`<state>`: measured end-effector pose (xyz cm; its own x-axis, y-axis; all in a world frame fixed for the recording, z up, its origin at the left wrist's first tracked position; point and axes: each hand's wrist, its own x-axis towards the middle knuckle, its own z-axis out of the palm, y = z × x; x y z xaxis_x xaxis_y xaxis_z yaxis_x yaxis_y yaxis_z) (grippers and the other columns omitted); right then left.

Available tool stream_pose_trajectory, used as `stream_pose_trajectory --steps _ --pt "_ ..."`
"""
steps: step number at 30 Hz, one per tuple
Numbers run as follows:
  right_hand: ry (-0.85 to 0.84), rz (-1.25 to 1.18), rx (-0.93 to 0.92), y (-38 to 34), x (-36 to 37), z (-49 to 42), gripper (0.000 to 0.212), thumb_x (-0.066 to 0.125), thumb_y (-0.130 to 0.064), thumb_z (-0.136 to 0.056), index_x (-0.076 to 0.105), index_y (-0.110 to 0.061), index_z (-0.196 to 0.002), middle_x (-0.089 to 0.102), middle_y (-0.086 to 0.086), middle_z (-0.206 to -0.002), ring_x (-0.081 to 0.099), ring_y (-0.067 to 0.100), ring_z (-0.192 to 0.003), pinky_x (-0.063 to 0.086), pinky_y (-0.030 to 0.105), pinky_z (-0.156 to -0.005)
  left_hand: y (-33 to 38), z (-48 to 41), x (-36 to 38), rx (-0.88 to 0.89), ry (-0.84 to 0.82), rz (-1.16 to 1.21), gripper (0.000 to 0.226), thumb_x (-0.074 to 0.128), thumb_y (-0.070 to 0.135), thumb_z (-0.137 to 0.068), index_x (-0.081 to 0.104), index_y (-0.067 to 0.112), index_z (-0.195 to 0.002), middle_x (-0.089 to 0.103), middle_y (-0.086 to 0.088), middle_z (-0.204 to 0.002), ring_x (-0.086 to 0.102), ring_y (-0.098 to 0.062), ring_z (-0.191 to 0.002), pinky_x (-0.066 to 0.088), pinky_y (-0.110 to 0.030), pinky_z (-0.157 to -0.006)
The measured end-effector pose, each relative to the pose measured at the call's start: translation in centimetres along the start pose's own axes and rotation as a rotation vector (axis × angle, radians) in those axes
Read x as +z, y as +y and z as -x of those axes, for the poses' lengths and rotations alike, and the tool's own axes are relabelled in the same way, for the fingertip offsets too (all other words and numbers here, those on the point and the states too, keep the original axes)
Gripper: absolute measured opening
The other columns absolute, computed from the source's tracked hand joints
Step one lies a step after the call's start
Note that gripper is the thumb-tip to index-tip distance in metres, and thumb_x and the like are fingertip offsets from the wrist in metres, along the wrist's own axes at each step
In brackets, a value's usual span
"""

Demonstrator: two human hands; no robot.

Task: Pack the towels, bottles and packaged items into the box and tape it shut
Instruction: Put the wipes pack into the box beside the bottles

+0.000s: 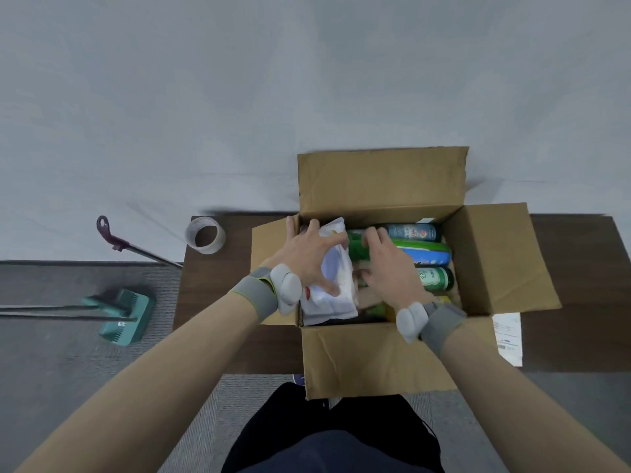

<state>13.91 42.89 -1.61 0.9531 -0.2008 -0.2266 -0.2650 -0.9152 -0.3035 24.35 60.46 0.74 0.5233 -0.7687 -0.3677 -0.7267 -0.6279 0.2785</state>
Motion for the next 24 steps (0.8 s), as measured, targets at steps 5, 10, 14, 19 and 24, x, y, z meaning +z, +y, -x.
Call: stream_pose_trajectory --steps 5,10,14,19,24 --pt "-0.071 -0.072 -0.068 0.5 1.1 1.8 0.016 0.063 -0.022 -0.092 0.06 -0.02 -0.108 0.053 0.0 -0.106 0.062 0.028 -0.084 0.054 0.045 -0.068 0.1 0.3 -0.2 0.001 -0.01 0.047 0.086 0.079 0.07 -0.053 0.038 0.045 -0.125 0.043 -0.002 -0.101 0.043 -0.029 -0.109 0.01 -0.069 -0.113" --pt "-0.139 0.071 -0.136 0.5 1.6 2.1 0.025 0.068 -0.021 -0.088 0.063 -0.019 -0.111 0.049 0.002 -0.109 0.06 0.026 -0.094 0.048 0.039 -0.061 0.5 0.3 -0.5 -0.014 -0.023 0.045 0.086 0.082 0.066 -0.051 0.037 0.045 -0.121 0.042 0.001 -0.096 0.048 -0.031 -0.105 0.009 -0.074 -0.111" --pt "-0.119 0.239 -0.141 0.1 1.7 1.9 0.028 0.072 -0.015 -0.085 0.06 -0.017 -0.11 0.05 0.006 -0.116 0.061 0.028 -0.093 0.037 0.037 -0.056 0.3 0.2 -0.6 -0.001 -0.027 0.049 0.087 0.083 0.064 -0.051 0.037 0.045 -0.122 0.045 -0.001 -0.098 0.046 -0.029 -0.108 0.008 -0.074 -0.113" --pt "-0.107 0.3 -0.118 -0.2 1.9 2.1 0.036 0.07 -0.008 -0.085 0.056 -0.013 -0.118 0.049 0.008 -0.126 0.06 0.029 -0.104 0.037 0.038 -0.058 0.1 0.3 -0.7 -0.004 -0.018 0.067 0.087 0.085 0.06 -0.051 0.036 0.045 -0.121 0.045 -0.002 -0.099 0.044 -0.027 -0.103 0.011 -0.073 -0.114" --pt "-0.09 0.254 -0.076 -0.5 2.0 2.3 0.034 0.07 -0.008 -0.085 0.056 -0.015 -0.116 0.05 0.007 -0.123 0.059 0.028 -0.106 0.042 0.037 -0.063 0.7 0.6 -0.7 -0.023 -0.006 0.029 0.087 0.087 0.06 -0.051 0.037 0.043 -0.121 0.045 -0.001 -0.093 0.033 -0.022 -0.088 0.01 -0.074 -0.112"
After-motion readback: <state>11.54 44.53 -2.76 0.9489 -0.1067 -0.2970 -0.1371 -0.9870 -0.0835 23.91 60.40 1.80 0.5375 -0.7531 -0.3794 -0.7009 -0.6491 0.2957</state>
